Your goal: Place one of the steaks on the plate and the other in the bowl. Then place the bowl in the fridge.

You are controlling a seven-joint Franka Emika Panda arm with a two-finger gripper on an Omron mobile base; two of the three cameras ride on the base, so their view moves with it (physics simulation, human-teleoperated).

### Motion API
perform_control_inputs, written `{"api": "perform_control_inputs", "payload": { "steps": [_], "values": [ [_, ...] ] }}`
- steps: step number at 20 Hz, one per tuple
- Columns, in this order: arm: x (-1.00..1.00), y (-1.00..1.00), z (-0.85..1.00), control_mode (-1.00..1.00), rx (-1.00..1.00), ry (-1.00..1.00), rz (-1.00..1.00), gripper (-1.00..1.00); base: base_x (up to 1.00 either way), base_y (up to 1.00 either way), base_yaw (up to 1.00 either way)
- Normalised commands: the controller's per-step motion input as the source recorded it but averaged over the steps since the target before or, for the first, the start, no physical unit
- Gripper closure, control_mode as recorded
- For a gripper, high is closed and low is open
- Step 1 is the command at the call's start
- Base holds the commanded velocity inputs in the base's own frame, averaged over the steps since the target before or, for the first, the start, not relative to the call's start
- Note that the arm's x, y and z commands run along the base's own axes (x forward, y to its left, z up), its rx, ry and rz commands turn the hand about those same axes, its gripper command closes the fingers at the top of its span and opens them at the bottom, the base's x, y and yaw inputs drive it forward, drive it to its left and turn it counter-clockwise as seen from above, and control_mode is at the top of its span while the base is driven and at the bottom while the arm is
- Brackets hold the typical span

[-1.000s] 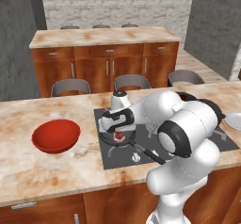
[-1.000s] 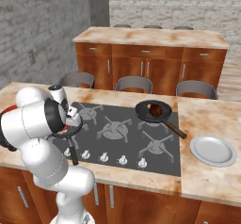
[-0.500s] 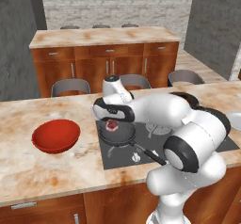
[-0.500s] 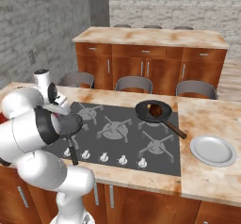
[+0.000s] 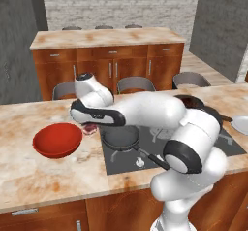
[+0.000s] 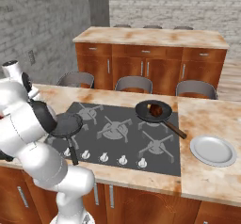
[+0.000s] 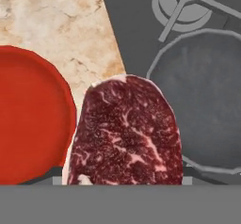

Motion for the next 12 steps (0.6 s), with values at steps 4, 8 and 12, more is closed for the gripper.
{"api": "perform_control_inputs", "payload": {
  "steps": [4,8,12],
  "values": [
    [0.19,0.78,-0.06,-1.0,-0.06,0.02,-0.11,1.0,0.0,0.0,0.0],
    [0.4,0.79,-0.09,-1.0,-0.08,0.01,-0.14,1.0,0.0,0.0,0.0],
    [0.3,0.7,-0.42,-1.0,-0.02,0.0,-0.06,1.0,0.0,0.0,0.0]
  ]
}}
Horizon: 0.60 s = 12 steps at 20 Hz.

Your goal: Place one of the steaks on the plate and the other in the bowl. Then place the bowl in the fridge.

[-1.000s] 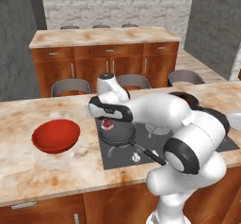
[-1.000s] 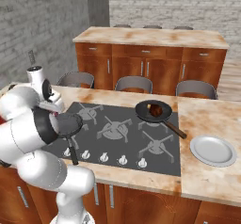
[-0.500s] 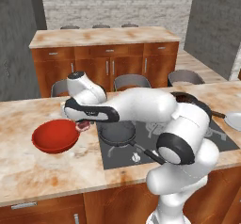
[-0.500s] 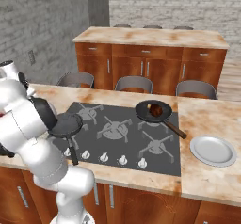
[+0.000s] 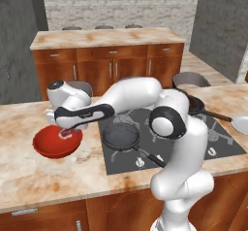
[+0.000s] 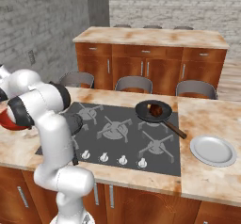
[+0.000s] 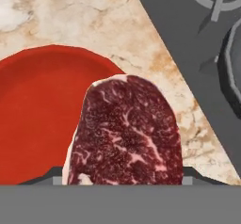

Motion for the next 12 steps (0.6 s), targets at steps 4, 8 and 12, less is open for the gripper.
{"api": "perform_control_inputs", "payload": {
  "steps": [4,8,12],
  "values": [
    [0.16,0.48,-0.37,-1.0,0.01,0.01,0.0,1.0,0.0,0.0,0.0],
    [0.08,0.17,-0.36,-1.0,0.09,0.0,0.0,-1.0,0.0,0.0,0.0],
    [0.07,-0.05,-0.25,-1.0,0.08,0.0,0.0,-1.0,0.0,0.0,0.0]
  ]
}}
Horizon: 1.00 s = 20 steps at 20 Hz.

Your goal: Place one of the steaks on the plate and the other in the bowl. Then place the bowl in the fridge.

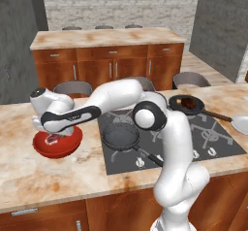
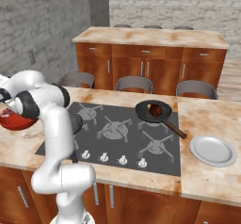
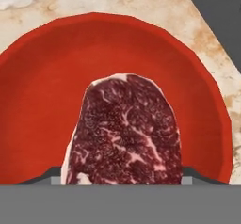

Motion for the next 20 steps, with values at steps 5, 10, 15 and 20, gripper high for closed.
{"api": "perform_control_inputs", "payload": {
  "steps": [5,10,15,20],
  "values": [
    [0.1,-0.46,-0.33,-1.0,0.0,0.0,-0.03,-1.0,0.0,0.0,0.0],
    [0.02,-0.12,0.01,-1.0,0.0,0.0,0.0,-1.0,0.0,0.0,0.0],
    [-0.28,-0.6,0.63,-1.0,-0.02,0.0,0.0,-1.0,0.0,0.0,0.0],
    [-0.53,-1.0,0.25,-1.0,-0.02,-0.01,-0.03,-1.0,0.0,0.0,0.0]
  ]
}}
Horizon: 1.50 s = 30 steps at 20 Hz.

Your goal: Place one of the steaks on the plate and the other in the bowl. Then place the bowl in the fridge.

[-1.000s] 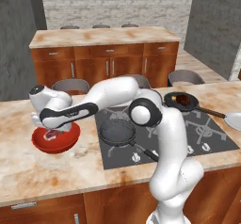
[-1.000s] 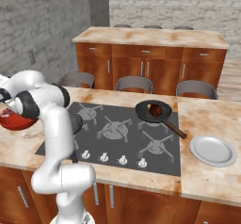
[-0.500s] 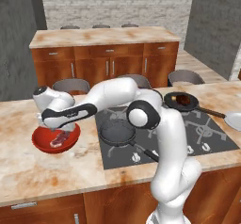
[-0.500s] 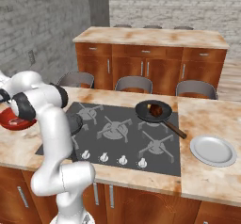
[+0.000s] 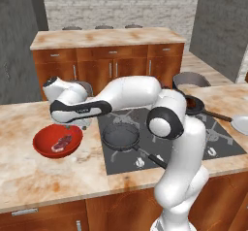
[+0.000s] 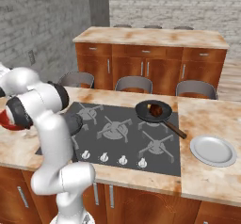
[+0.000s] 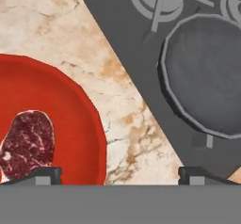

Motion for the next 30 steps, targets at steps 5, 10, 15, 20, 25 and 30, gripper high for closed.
{"api": "perform_control_inputs", "payload": {
  "steps": [5,10,15,20,25,30],
  "values": [
    [-0.55,-0.95,0.62,-1.0,-0.01,-0.08,0.0,-1.0,0.0,0.0,0.0],
    [0.57,-1.0,0.22,-1.0,0.0,0.06,0.07,-1.0,0.0,0.0,0.0],
    [0.16,-1.0,0.62,-1.0,0.02,0.22,0.21,-1.0,0.0,0.0,0.0],
    [0.0,-1.0,0.11,-1.0,0.16,0.33,0.32,-1.0,0.0,0.0,0.0],
    [0.03,-0.63,-0.03,-1.0,0.04,0.06,0.16,-1.0,0.0,0.0,0.0],
    [0.0,-0.48,0.0,-1.0,0.0,0.01,0.11,-1.0,0.0,0.0,0.0]
  ]
}}
